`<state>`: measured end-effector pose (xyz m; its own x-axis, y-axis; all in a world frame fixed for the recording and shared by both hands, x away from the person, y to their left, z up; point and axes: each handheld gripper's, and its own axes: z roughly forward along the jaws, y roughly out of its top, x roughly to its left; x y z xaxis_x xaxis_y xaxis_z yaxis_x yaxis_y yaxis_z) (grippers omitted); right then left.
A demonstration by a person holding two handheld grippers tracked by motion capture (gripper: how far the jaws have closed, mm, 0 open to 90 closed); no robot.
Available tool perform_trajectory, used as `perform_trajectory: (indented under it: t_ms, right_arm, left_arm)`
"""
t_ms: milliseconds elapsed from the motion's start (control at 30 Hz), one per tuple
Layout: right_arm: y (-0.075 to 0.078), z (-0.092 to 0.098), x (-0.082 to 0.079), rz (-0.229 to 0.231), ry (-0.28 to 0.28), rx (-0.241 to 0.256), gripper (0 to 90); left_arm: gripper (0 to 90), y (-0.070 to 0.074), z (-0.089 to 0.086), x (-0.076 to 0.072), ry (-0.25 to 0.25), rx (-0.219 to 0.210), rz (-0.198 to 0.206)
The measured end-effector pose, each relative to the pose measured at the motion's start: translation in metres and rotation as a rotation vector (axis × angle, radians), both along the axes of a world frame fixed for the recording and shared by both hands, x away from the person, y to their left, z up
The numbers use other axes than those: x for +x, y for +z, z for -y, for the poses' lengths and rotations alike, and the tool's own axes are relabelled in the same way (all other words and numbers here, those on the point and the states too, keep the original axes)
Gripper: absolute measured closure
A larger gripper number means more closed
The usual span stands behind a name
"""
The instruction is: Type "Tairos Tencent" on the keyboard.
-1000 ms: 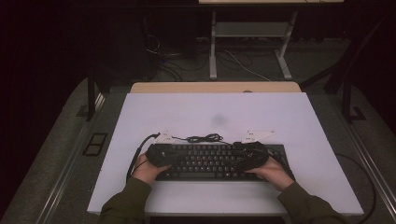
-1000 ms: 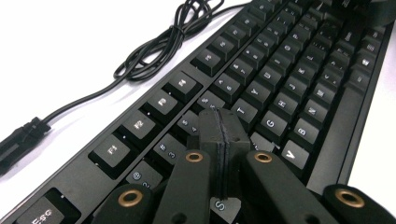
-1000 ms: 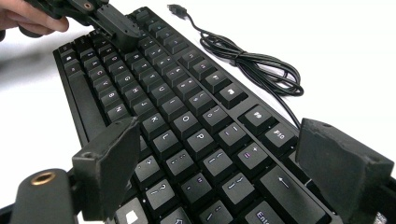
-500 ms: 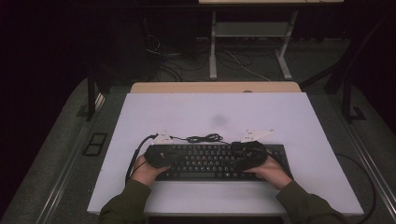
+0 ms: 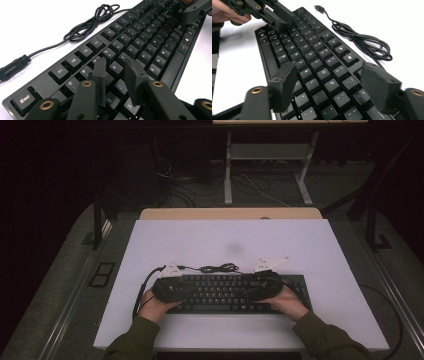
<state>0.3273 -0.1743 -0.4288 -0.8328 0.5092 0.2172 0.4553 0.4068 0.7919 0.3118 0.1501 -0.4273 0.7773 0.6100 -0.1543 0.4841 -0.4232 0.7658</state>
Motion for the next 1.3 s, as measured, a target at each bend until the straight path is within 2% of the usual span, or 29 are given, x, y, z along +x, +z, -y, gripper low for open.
perform_trajectory:
  t_ms: [400, 600, 800, 1033, 1300]
  right_arm:
    - [-0.001, -0.016, 0.0, 0.011, 0.086, -0.002, 61.6]
    - [-0.001, -0.024, 0.0, 0.002, 0.131, -0.004, 76.3]
    - [-0.003, -0.033, 0.0, -0.01, 0.176, -0.007, 87.3]
    - [-0.006, -0.043, -0.001, -0.013, 0.219, -0.028, 89.5]
    - [-0.008, -0.052, -0.002, -0.015, 0.241, -0.045, 89.5]
  left_arm:
    - [44.5, -0.001, -0.007, -0.008, 0.043, -0.038, -0.004]
    - [35.8, -0.001, -0.012, -0.012, 0.073, -0.038, 0.011]
    - [27.2, -0.002, -0.015, -0.016, 0.097, -0.037, 0.02]
    - [20.7, -0.003, -0.018, -0.019, 0.112, -0.033, 0.024]
    - [19.8, -0.003, -0.021, -0.023, 0.126, -0.03, 0.026]
